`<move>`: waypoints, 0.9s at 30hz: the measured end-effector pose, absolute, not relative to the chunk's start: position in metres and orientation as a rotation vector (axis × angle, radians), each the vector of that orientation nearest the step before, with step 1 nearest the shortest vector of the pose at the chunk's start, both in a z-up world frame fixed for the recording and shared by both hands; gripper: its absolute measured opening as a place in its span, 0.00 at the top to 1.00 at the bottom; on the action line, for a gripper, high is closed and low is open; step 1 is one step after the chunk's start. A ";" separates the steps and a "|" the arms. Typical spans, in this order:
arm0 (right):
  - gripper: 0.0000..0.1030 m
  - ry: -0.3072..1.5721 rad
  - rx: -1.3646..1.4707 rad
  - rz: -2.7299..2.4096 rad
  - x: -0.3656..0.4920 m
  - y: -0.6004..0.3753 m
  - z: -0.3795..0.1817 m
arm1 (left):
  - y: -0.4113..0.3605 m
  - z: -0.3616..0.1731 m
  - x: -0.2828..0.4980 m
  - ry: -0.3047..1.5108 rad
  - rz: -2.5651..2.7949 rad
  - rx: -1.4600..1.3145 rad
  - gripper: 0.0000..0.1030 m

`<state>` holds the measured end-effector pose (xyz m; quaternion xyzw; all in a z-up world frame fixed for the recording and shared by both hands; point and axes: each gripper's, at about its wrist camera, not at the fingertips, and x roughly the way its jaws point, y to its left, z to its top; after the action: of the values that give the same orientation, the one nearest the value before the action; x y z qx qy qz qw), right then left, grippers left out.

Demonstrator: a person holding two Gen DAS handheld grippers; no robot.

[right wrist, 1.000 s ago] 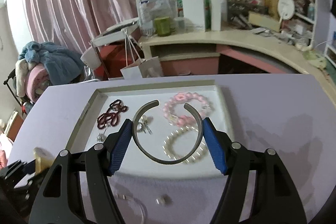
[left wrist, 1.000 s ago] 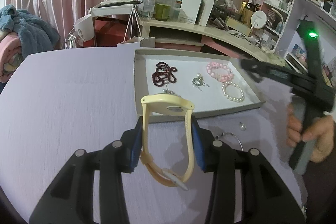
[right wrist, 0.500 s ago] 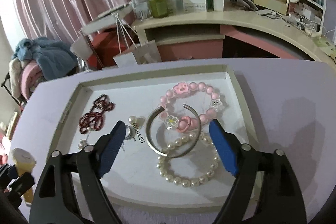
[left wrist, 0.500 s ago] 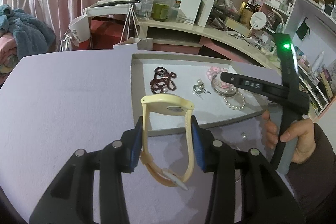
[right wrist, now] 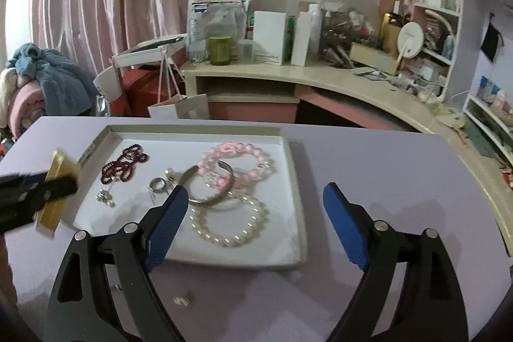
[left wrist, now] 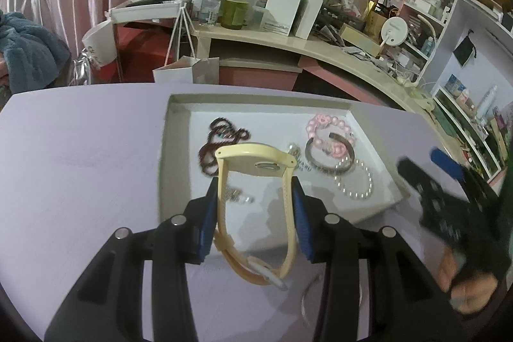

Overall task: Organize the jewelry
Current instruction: 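Carry cuff and watch band into the tray, opening the right tool then the left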

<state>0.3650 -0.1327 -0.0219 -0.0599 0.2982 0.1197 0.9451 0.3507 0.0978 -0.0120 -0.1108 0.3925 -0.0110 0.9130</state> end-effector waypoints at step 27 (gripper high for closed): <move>0.14 0.575 -0.110 0.237 0.357 -0.144 -0.028 | 0.092 -0.036 0.416 0.858 0.035 -0.258 0.51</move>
<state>0.3570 -0.1437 -0.0280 -0.0540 0.2829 0.1163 0.9505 0.4159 0.0922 -0.0355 -0.1246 0.4146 0.0171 0.9013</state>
